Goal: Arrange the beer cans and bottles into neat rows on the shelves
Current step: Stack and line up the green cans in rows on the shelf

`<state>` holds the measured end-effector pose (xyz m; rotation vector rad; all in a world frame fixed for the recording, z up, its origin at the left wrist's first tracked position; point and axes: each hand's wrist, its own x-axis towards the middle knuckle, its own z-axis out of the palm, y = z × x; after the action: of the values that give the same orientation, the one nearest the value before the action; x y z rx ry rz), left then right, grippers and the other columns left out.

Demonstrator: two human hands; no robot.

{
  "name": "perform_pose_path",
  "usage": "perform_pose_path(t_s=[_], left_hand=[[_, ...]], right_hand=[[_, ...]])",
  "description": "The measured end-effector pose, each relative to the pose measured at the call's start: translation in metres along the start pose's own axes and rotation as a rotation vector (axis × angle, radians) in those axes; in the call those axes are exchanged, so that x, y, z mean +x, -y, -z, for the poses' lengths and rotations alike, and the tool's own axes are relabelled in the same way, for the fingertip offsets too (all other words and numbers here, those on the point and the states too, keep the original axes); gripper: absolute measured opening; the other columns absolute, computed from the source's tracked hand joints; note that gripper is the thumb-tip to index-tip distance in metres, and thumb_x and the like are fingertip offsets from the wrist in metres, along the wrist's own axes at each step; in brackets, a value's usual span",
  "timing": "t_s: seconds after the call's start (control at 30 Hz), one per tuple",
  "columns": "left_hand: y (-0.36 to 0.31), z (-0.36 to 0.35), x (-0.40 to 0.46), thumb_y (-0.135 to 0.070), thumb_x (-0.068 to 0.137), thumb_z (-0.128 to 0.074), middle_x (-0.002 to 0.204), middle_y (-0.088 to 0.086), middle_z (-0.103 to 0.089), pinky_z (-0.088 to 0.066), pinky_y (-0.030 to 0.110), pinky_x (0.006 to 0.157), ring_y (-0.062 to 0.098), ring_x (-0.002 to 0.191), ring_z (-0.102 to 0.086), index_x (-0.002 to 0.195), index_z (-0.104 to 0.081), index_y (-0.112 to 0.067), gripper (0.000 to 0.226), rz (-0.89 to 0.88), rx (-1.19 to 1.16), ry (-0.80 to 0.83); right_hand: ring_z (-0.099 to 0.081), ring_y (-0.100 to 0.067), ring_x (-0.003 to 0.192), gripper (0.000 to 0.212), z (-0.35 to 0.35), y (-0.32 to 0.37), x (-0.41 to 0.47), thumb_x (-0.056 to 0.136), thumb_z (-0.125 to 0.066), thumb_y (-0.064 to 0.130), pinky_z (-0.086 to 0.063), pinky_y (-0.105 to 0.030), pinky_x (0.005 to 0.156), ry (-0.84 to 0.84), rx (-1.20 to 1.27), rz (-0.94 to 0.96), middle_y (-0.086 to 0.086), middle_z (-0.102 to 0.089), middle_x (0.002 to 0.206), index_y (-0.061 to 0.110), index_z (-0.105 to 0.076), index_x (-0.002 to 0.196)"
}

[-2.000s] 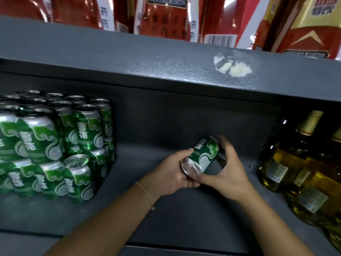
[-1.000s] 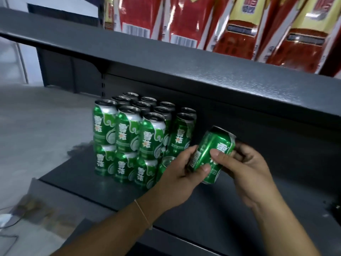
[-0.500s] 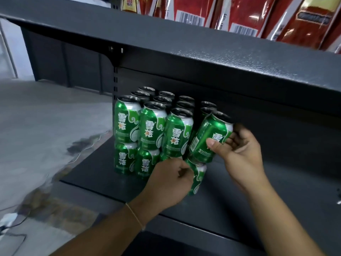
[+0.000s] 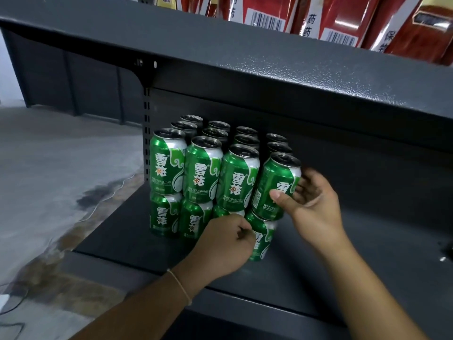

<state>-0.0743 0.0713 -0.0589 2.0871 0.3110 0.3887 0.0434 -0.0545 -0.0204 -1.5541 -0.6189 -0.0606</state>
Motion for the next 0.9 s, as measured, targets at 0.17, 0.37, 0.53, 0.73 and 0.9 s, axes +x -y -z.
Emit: perform_pose_path(t_s=[0.17,0.37,0.53,0.73,0.9], left_hand=[[-0.001,0.001,0.002,-0.025,0.093,-0.055,0.089,-0.001,-0.072,-0.049,0.019,0.068,0.012,0.082,-0.068,0.099,-0.069,-0.021,0.015,-0.013,0.005,-0.002],[-0.003,-0.001,0.003,-0.025,0.092,-0.056,0.083,-0.002,-0.072,-0.051,0.021,0.065,0.009,0.074,-0.067,0.095,-0.069,-0.021,0.014,-0.016,0.027,-0.011],[-0.007,-0.002,0.001,-0.026,0.092,-0.056,0.079,-0.001,-0.071,-0.054,0.029,0.066,0.011,0.071,-0.066,0.09,-0.068,-0.022,0.013,-0.033,0.037,-0.003],[-0.013,-0.003,-0.003,-0.025,0.092,-0.056,0.077,-0.003,-0.07,-0.051,0.022,0.062,0.008,0.069,-0.065,0.089,-0.067,-0.022,0.012,-0.076,0.036,-0.013],[-0.015,-0.019,-0.002,-0.02,0.089,-0.058,0.077,-0.004,-0.071,-0.055,0.026,0.068,0.004,0.067,-0.065,0.09,-0.069,-0.02,0.011,-0.118,-0.033,0.005]], right_hand=[[-0.065,-0.03,0.11,0.061,-0.002,-0.001,-0.002,0.071,-0.082,0.002,-0.049,-0.051,0.102,-0.004,-0.033,0.012,-0.014,-0.065,0.115,0.008,-0.054,0.124],[-0.065,-0.023,0.108,0.058,-0.001,-0.001,-0.004,0.073,-0.082,0.006,-0.049,-0.049,0.102,0.018,-0.068,0.033,-0.004,-0.067,0.11,0.011,-0.055,0.124],[-0.066,-0.021,0.108,0.054,0.0,-0.004,-0.004,0.076,-0.082,0.009,-0.05,-0.049,0.101,0.045,-0.083,0.065,-0.002,-0.069,0.11,0.014,-0.056,0.123],[-0.065,-0.015,0.11,0.063,0.001,-0.006,-0.011,0.077,-0.082,0.021,-0.052,-0.045,0.099,0.09,-0.125,0.06,0.0,-0.068,0.116,0.018,-0.051,0.132],[-0.06,-0.012,0.116,0.074,0.014,-0.004,-0.024,0.074,-0.076,0.034,-0.051,-0.031,0.1,-0.007,-0.102,-0.001,-0.003,-0.06,0.124,0.02,-0.044,0.139]])
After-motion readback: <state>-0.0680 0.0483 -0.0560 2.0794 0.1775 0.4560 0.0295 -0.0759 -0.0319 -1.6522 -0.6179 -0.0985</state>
